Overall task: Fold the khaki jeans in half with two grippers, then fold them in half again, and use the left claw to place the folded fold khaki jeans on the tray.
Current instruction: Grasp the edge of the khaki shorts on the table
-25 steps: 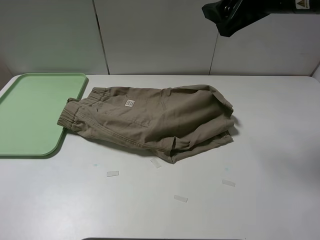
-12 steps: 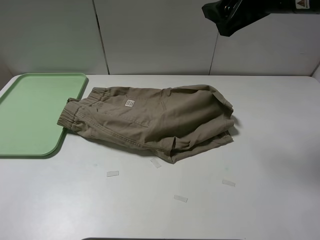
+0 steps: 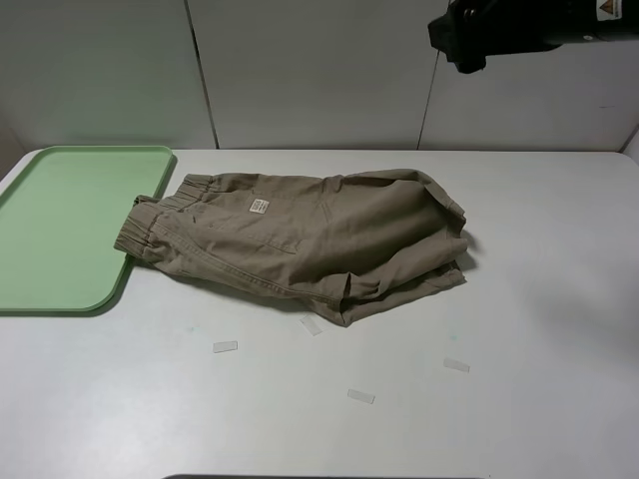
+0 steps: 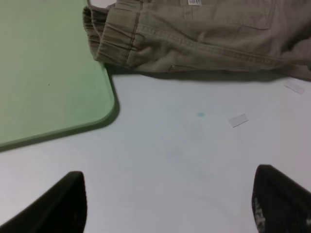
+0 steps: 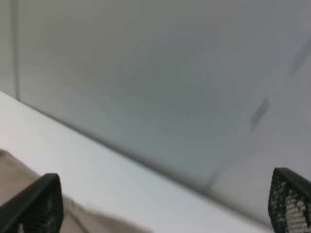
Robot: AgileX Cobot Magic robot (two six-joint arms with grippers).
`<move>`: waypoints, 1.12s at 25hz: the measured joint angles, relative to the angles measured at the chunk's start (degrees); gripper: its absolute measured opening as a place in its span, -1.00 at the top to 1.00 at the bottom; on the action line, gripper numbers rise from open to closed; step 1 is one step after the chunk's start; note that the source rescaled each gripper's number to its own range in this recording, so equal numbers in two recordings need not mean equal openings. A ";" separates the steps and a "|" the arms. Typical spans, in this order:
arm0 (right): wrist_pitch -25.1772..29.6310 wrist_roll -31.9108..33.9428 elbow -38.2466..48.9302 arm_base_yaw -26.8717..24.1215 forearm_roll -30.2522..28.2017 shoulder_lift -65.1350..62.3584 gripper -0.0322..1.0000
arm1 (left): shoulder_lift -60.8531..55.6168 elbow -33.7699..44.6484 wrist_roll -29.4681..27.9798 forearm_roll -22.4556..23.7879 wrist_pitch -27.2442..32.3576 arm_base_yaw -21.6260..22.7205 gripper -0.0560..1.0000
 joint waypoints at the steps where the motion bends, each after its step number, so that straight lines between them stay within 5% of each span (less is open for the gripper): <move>1: 3.08 -0.32 0.00 0.00 1.54 0.00 -0.85 | 0.00 0.00 0.00 0.00 0.00 0.00 -0.48; 8: 19.96 -9.24 0.00 0.00 10.93 0.00 -0.85 | 0.00 0.00 0.00 0.00 0.00 0.00 -0.48; 12: 23.13 -17.27 0.00 0.00 18.55 0.00 -0.85 | 0.00 0.00 0.00 0.00 0.00 0.00 -0.48; 20: 20.57 -34.67 -0.17 -2.19 39.62 3.98 -0.85 | 0.00 0.00 0.00 0.00 0.00 0.00 -0.48; 28: 11.02 -41.40 -0.17 -4.45 50.19 15.86 -0.85 | 0.00 0.00 0.00 0.00 0.00 0.00 -0.48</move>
